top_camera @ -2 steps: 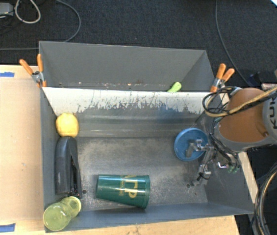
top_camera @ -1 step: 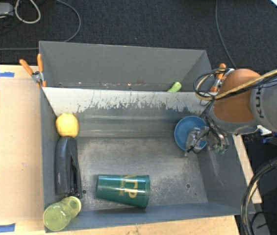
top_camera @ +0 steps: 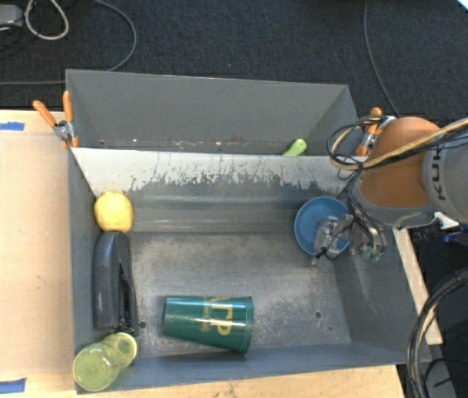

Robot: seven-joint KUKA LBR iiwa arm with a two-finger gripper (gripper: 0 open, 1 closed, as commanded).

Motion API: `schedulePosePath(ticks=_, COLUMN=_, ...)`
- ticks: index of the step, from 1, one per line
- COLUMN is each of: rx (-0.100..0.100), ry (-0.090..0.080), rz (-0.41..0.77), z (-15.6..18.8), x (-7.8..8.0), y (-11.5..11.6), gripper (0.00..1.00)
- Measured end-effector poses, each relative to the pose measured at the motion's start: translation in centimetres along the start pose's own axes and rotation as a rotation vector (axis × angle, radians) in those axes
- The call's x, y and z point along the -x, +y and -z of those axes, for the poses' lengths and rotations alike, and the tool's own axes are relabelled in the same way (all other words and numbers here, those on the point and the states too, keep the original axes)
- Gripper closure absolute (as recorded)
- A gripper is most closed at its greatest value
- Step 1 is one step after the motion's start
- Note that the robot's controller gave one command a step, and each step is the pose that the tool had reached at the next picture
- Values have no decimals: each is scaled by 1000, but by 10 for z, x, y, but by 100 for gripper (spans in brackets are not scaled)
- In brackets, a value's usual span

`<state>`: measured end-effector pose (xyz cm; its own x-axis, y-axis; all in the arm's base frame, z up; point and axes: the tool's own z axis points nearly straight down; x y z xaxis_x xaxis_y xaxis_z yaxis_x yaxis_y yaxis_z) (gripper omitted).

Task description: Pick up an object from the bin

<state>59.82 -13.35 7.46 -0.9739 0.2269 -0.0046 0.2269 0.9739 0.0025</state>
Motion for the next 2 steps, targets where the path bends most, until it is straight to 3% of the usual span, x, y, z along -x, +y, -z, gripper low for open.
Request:
schedulePosePath(ticks=1, rx=2, ry=0, rz=0, z=-5, x=18, y=-20, gripper=100)
schedulePosePath(ticks=2, rx=2, ry=0, rz=1, z=-5, x=18, y=-19, gripper=100)
